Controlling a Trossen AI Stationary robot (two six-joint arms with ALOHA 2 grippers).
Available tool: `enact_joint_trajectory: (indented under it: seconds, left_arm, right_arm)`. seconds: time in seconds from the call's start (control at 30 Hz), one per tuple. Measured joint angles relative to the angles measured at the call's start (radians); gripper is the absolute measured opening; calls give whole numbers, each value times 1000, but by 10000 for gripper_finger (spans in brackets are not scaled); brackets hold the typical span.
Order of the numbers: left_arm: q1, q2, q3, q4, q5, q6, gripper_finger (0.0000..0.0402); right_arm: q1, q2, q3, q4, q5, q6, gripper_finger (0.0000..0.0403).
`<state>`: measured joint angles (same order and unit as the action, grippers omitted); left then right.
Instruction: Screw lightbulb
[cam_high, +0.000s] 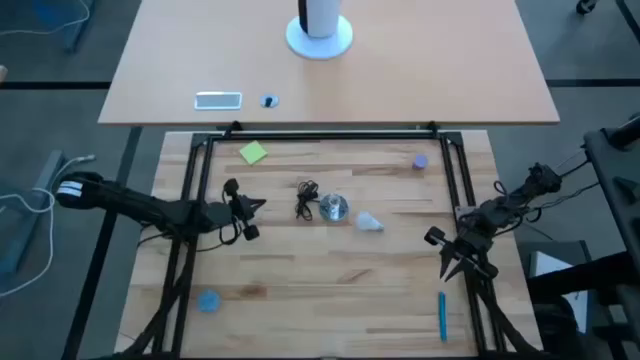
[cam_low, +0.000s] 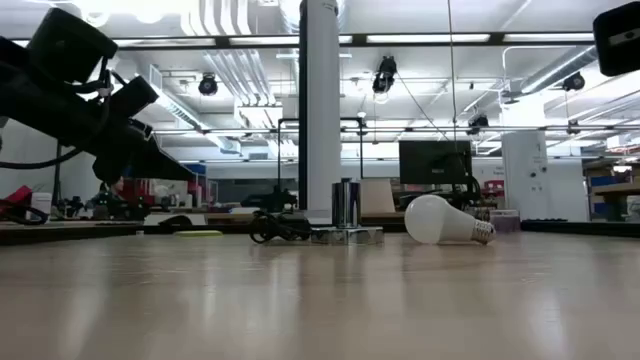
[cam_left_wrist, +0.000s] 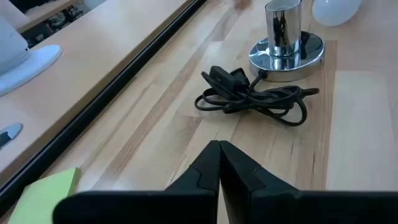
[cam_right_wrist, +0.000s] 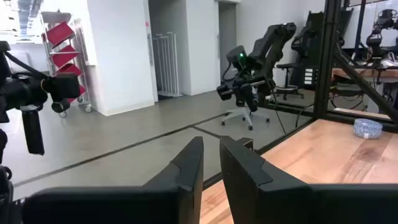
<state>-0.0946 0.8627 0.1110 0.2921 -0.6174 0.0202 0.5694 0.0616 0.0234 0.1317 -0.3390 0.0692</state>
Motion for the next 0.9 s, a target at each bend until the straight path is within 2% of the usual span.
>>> enact_joint_trajectory:
  seconds: [0.5,0.9]
  left_arm:
    - [0,0,0,0,0,0,0]
    - [0,0,0,0,0,0,0]
  right_arm:
    - [0,0,0,0,0,0,69]
    - [0,0,0,0,0,0,50]
